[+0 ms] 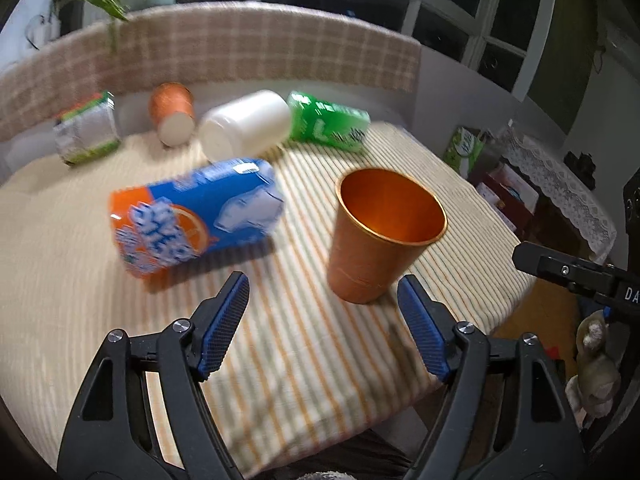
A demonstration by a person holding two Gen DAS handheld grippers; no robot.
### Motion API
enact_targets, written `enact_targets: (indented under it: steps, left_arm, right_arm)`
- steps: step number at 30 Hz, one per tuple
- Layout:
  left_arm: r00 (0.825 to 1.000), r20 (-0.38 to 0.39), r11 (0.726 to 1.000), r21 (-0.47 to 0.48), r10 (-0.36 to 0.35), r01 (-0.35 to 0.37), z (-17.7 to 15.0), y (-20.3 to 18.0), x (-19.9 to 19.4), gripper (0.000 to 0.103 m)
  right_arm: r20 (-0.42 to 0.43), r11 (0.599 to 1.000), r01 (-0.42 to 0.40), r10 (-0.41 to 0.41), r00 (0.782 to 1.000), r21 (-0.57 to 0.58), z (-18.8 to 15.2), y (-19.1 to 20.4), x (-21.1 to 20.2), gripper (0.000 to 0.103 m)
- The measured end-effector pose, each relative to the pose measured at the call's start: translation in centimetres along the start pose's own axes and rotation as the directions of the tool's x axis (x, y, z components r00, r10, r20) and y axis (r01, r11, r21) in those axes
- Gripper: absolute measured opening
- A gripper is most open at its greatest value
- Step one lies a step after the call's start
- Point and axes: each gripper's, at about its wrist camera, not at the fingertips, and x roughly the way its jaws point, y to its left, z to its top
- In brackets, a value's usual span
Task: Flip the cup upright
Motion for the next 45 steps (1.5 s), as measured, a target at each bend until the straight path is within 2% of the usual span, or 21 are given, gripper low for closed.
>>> enact_targets:
  steps: [4,11,13,14,15,18,20,21,23,27,45]
  left_arm:
    - [0.993,0.094,0.998,-0.002,0.064,-0.064,0.3,0.7,-2.2,0.079]
    - [0.964,0.231,0.991,-0.013,0.135,-0.135,1.0,1.3,-6.0,0.079]
    - [0.955,0.258,0.989,-0.014,0.148,-0.149,1.1,1.3,-6.8,0.083]
    - [0.949,0.275,0.988,-0.016,0.154,-0.156,1.1,1.3,-7.2,0.089]
    - [0.944,0.291,0.987,-0.019,0.158,-0.159,1.1,1.3,-7.6,0.093]
    - [0.928,0.33,0.984,-0.028,0.175,-0.175,1.0,1.3,-8.6,0.094]
    - [0.916,0.353,0.981,-0.039,0.19,-0.188,1.0,1.4,-9.1,0.102]
    - [0.91,0.365,0.98,-0.044,0.197,-0.195,0.9,1.4,-9.4,0.103]
    - [0.902,0.374,0.976,-0.051,0.215,-0.211,0.9,1.5,-9.8,0.103]
    - [0.901,0.37,0.973,-0.049,0.227,-0.226,0.8,1.6,-10.0,0.103]
    - [0.882,0.399,0.968,-0.075,0.25,-0.24,1.0,2.0,-10.6,0.103]
  right_arm:
    - [0.099,0.998,0.019,-0.013,0.995,-0.06,0.2,1.5,-0.8,0.069]
    - [0.207,0.99,0.038,-0.009,0.978,-0.139,0.4,3.7,-1.5,0.07]
    - [0.234,0.985,0.053,-0.013,0.972,-0.166,0.2,4.3,-1.6,0.079]
    - [0.248,0.982,0.06,-0.015,0.969,-0.177,0.1,4.5,-1.6,0.081]
    - [0.256,0.981,0.063,-0.014,0.967,-0.182,0.1,4.6,-1.7,0.081]
    - [0.292,0.974,0.09,-0.026,0.956,-0.207,-0.2,5.3,-1.9,0.081]
    - [0.312,0.969,0.111,-0.038,0.949,-0.221,-0.5,5.7,-2.0,0.081]
    - [0.322,0.966,0.12,-0.042,0.946,-0.228,-0.5,5.9,-2.1,0.081]
    - [0.349,0.963,0.137,-0.048,0.936,-0.234,-0.7,6.2,-2.4,0.083]
    - [0.404,0.957,0.169,-0.062,0.913,-0.235,-1.0,7.0,-2.8,0.083]
    - [0.403,0.963,0.159,-0.06,0.913,-0.217,-0.8,7.2,-2.2,0.084]
